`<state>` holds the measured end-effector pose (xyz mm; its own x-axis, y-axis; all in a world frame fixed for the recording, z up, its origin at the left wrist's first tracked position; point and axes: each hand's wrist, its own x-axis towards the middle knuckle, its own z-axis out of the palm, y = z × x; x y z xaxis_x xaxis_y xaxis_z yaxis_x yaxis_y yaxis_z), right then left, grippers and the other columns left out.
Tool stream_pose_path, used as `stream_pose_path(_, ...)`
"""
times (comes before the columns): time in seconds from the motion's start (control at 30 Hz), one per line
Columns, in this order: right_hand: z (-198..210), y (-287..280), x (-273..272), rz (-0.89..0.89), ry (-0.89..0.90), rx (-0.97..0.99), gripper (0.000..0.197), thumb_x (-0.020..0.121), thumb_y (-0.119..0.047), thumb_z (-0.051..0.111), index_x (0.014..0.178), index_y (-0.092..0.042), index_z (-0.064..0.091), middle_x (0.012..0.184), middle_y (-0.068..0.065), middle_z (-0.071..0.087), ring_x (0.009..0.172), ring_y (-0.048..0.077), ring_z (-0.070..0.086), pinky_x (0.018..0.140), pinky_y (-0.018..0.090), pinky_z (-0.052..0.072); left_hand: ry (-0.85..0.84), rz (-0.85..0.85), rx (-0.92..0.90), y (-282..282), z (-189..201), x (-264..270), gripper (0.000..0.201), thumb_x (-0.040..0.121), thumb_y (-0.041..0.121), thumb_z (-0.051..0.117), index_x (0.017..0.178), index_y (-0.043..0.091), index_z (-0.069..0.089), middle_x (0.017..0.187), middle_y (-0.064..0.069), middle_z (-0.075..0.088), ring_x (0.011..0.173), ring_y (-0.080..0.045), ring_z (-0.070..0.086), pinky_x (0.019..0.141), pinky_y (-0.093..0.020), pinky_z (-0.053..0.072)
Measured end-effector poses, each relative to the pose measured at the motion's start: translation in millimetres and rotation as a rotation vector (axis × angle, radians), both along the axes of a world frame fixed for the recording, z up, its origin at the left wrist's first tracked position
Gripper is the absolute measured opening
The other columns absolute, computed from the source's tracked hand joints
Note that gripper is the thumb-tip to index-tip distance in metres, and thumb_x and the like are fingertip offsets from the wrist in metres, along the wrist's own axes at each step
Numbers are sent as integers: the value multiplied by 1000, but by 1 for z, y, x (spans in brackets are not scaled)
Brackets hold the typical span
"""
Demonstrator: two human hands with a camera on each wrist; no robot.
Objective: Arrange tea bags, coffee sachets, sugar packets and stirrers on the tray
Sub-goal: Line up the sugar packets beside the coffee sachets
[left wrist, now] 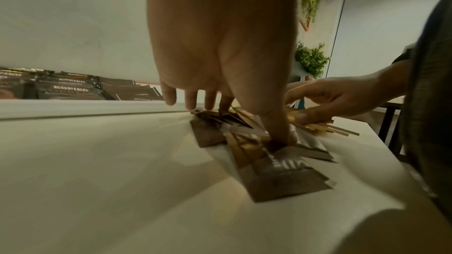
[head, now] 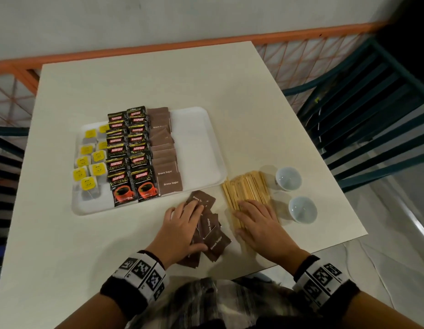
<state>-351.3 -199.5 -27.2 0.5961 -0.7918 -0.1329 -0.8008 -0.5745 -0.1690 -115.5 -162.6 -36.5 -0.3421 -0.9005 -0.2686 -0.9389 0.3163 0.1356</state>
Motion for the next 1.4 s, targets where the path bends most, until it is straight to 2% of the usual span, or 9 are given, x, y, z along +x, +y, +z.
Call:
stream_pose_path(0.13,7,-1,10,4,-33,-58,39,84,-47,40,110,-25,60,119,3,60,111,18,43,87,42,50,9,30,53,4,6,-5,91,68,76,37,134,14,43,132,-11,56,115,-30,59,92,-46,43)
stream_pose_path(0.33,8,-6,48,133,16,36,69,74,-70,42,120,-20,52,117,1,60,107,22,56,93,43,45,172,266,102,-3,3,-11,99,77,48,64,149,17,4,157,-10,5,142,-29,13,114,-43,15)
stream_pose_path(0.5,6,-7,69,124,-50,155,72,77,-56,59,134,-18,39,129,2,51,118,23,44,99,38,31,436,461,183,-7,7,-7,81,74,34,71,142,18,31,147,-6,20,133,-23,26,111,-36,24)
stream_pose_path(0.6,6,-9,77,80,-94,224,67,81,-47,59,137,-22,32,132,0,48,121,21,40,99,36,27,698,623,235,-11,13,-3,54,81,23,66,132,16,46,136,-2,28,119,-11,38,101,-17,30)
stream_pose_path(0.8,5,-15,85,27,-88,222,93,76,-43,66,146,-20,10,143,6,30,131,25,27,108,40,23,1014,780,304,-12,21,2,47,79,10,70,118,20,46,110,-1,59,101,-15,60,79,-16,47)
stream_pose_path(0.9,10,-22,87,58,-88,211,96,73,-45,69,146,-19,12,148,7,21,138,26,17,112,42,16,1020,729,294,-12,27,6,40,77,10,71,102,26,44,107,-3,64,91,-11,62,78,-22,52)
stream_pose_path(0.97,10,-27,90,140,-118,254,81,75,-42,67,140,-19,26,142,3,35,135,22,26,111,38,15,1003,683,276,-9,30,7,40,77,11,72,93,30,41,103,-1,66,89,-15,64,76,-24,53)
stream_pose_path(1.2,17,-30,91,182,-309,386,26,86,-24,59,109,-16,52,107,4,64,96,21,59,84,31,47,903,756,126,4,33,16,53,63,26,84,92,27,39,105,0,46,93,-15,56,67,-15,48)
stream_pose_path(1.4,21,-40,83,-52,-549,520,21,85,-16,64,100,-22,50,97,-7,63,88,8,59,77,17,48,525,720,178,27,31,23,84,55,51,82,120,24,36,115,3,32,106,-18,42,90,-31,44)
